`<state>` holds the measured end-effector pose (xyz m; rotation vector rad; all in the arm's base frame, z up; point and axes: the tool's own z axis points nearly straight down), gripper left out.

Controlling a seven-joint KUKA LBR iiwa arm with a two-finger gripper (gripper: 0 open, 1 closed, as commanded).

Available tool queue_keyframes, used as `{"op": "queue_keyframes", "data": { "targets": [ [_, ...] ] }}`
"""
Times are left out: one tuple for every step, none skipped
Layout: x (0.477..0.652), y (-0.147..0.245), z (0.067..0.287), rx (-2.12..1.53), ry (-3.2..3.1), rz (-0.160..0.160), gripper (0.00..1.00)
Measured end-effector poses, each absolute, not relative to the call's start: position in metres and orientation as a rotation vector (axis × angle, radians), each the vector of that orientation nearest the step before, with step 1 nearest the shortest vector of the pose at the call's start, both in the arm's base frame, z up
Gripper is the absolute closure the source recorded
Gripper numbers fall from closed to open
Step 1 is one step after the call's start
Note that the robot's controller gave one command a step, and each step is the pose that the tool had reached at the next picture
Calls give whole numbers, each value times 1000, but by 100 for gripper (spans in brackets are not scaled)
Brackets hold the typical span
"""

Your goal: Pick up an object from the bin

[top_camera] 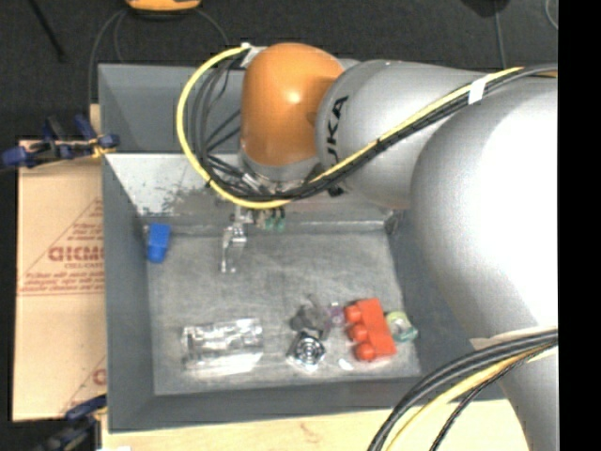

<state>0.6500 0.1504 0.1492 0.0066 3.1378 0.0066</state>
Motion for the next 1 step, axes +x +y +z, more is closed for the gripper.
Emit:
{"op": "queue_keyframes", "data": {
  "targets": [
    [629, 55, 168, 106, 3136, -3, 0]
  ]
}}
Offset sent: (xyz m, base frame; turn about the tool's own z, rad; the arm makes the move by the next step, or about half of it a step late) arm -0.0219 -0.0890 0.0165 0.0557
